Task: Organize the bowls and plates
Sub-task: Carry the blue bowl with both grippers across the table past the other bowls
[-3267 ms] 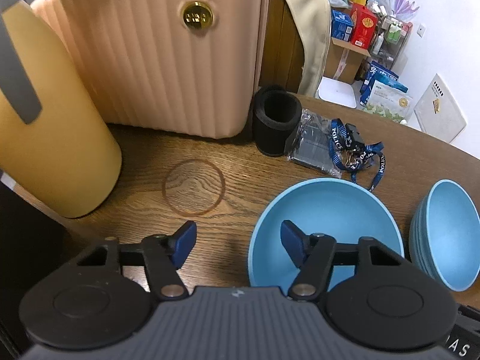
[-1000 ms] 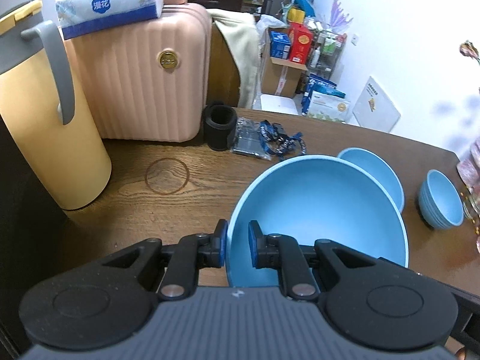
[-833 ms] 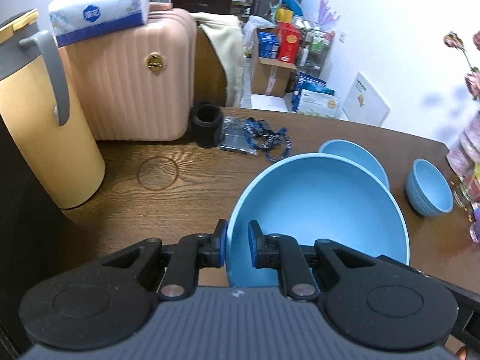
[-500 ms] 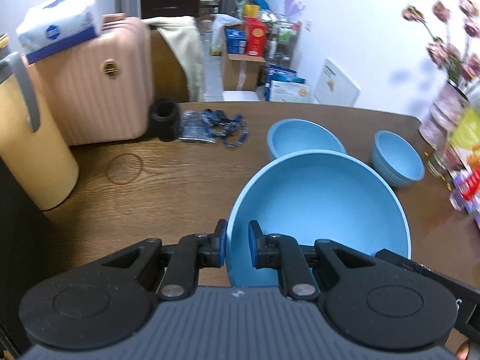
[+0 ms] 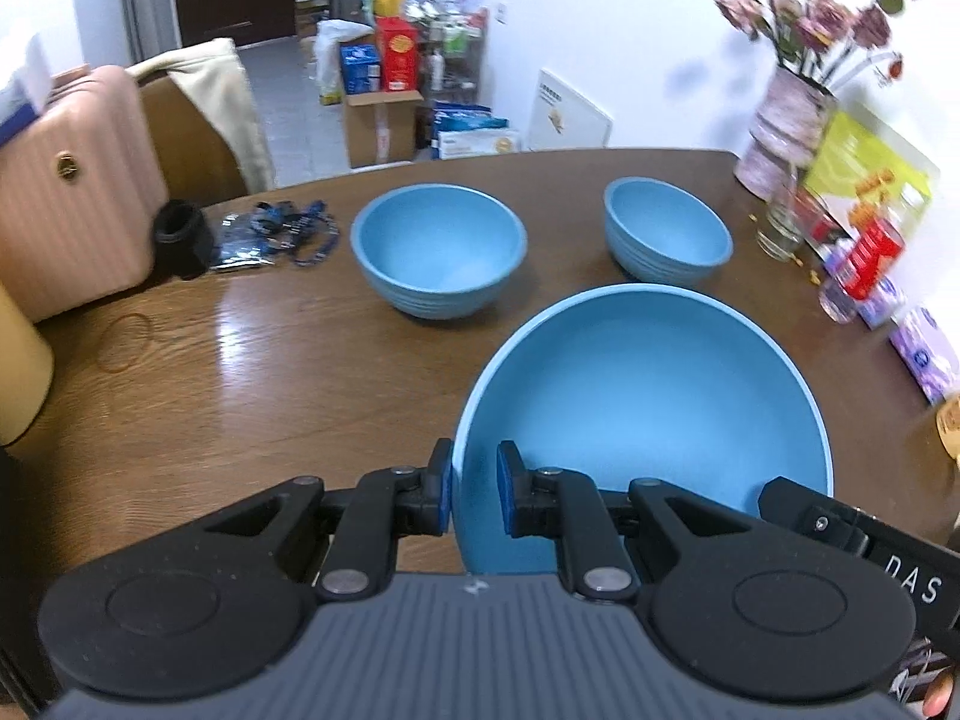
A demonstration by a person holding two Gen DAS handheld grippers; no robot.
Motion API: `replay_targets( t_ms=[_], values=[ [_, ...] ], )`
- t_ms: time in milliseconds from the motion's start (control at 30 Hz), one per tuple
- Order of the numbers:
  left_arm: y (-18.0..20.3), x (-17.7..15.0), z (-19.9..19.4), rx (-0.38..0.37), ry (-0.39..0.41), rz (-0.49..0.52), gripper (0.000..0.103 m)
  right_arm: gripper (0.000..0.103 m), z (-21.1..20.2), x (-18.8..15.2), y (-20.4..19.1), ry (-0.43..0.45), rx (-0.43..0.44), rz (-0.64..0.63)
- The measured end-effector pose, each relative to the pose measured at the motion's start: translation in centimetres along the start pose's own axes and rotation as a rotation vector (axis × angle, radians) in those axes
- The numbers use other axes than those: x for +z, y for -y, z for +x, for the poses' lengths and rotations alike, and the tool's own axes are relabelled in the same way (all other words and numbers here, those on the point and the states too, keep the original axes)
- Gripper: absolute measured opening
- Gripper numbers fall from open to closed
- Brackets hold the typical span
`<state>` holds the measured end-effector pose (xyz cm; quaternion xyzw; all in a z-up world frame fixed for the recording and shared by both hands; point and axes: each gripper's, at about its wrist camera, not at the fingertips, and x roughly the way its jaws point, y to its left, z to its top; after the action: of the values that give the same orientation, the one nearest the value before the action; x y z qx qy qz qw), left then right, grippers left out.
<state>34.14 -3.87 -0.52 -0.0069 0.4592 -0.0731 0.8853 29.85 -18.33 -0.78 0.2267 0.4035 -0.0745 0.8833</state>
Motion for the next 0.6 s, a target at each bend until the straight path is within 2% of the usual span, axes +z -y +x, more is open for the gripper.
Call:
replay_targets(
  t_ms=[333,600],
  values=[
    [5.3,-0.1,3.4,-0.033,-0.054,0.05,0.015,0.01,1.2,1.2,5.4,-0.019,-0.063,0.049],
    [7.6,0.1,6.6,-0.031,-0.101,0.073,0.015,0.009,3.7,2.0,8.2,-0.046,-0.074,0.069]
  ],
)
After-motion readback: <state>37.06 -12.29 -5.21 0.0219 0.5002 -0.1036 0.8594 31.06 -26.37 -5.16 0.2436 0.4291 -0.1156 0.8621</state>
